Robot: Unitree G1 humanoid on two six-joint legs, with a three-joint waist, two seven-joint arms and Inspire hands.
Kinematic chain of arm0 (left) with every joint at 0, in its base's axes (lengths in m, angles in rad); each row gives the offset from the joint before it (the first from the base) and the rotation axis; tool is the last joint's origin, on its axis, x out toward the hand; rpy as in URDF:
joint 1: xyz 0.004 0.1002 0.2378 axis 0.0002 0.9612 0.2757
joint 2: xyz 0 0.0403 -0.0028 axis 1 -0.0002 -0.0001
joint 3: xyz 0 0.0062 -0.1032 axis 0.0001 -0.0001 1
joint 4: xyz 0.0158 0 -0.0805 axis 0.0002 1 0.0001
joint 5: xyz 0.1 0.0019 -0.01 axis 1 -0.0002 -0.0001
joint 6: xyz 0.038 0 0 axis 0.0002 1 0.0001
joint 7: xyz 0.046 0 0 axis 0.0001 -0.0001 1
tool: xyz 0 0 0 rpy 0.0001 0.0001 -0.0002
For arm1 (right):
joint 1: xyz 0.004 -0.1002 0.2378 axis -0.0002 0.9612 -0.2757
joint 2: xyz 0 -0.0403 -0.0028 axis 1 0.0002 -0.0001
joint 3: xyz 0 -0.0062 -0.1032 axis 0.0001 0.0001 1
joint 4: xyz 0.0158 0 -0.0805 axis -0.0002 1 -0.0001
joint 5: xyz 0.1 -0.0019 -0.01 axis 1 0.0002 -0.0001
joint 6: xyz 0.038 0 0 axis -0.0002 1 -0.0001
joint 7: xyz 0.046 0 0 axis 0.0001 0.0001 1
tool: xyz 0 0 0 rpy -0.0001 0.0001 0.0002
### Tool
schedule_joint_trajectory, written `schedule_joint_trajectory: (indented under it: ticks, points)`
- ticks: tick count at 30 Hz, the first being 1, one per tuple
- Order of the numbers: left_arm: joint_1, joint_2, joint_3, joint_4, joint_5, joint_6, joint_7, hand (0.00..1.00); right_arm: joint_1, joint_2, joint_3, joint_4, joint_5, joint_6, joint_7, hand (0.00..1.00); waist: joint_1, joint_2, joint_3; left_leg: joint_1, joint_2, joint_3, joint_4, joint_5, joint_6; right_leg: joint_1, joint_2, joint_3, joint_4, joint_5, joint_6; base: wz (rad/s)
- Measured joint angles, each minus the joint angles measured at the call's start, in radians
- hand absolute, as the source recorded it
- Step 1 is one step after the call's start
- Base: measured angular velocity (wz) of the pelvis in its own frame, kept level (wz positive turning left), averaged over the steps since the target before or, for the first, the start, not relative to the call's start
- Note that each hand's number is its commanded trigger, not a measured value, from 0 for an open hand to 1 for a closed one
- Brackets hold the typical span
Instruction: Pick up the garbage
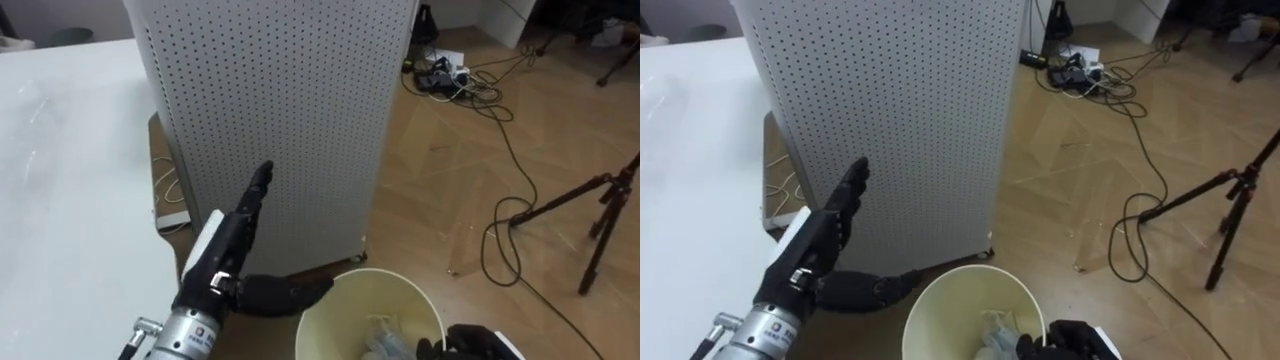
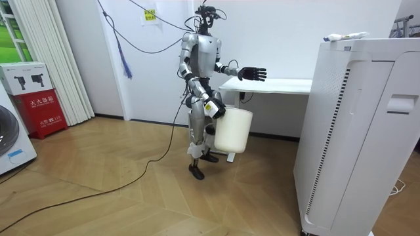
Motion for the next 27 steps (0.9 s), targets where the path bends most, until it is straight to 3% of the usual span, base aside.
schedule_joint_trajectory:
  ticks: [4,6,8,11,14,19,27]
  points:
    - [0.005,-0.001,0.031,0.0,0.005,-0.007,0.044,0.0,0.001,-0.001,0.0,0.0,-0.001,-0.018,-0.004,1.0,0.021,0.0,-0.0003,0.021,0.009,-0.003,-0.003,-0.008,-0.013,0.008,0.017,0.015,-0.015,0.004,-0.008,-0.31]
    - [0.026,-0.001,0.061,-0.012,0.004,-0.011,0.069,0.0,0.011,0.0,0.0,-0.02,-0.001,-0.023,0.003,1.0,0.042,0.002,-0.0013,0.03,0.012,-0.044,-0.004,-0.014,-0.023,-0.002,0.033,0.041,-0.016,0.01,-0.018,-0.6]
    - [0.055,0.0,0.075,-0.039,0.002,-0.014,0.093,0.0,0.024,0.0,0.001,-0.049,-0.001,-0.024,0.003,1.0,0.049,0.006,-0.0023,0.037,0.012,-0.058,-0.007,-0.018,-0.029,-0.004,0.045,0.061,-0.016,0.013,-0.024,-0.51]
    - [0.065,0.001,0.072,-0.043,0.003,-0.027,0.132,0.0,0.035,-0.002,0.001,-0.07,-0.001,-0.031,-0.008,1.0,0.045,0.015,-0.0034,0.046,0.013,-0.068,-0.007,-0.019,-0.031,-0.006,0.054,0.07,-0.014,0.017,-0.03,-0.29]
    - [0.059,0.001,0.059,-0.052,0.011,-0.038,0.169,0.0,0.041,-0.004,0.001,-0.084,-0.013,-0.038,-0.014,1.0,0.03,0.03,-0.0042,0.046,0.01,-0.116,-0.011,-0.022,-0.036,-0.012,0.059,0.072,-0.014,0.021,-0.037,-0.16]
    - [0.055,0.003,0.059,-0.061,0.086,-0.053,0.197,0.0,0.044,-0.006,0.001,-0.126,-0.099,-0.038,-0.004,1.0,0.012,0.035,-0.0073,0.048,0.008,-0.113,-0.035,-0.021,-0.038,-0.029,0.07,0.097,-0.015,0.029,-0.043,-0.17]
    - [0.055,0.003,0.058,-0.061,0.091,-0.054,0.211,0.0,0.048,0.001,0.0,-0.163,-0.125,-0.038,0.022,1.0,-0.014,0.035,-0.007,0.061,0.01,-0.114,-0.039,-0.019,-0.041,-0.027,0.081,0.119,-0.016,0.029,-0.044,-0.09]
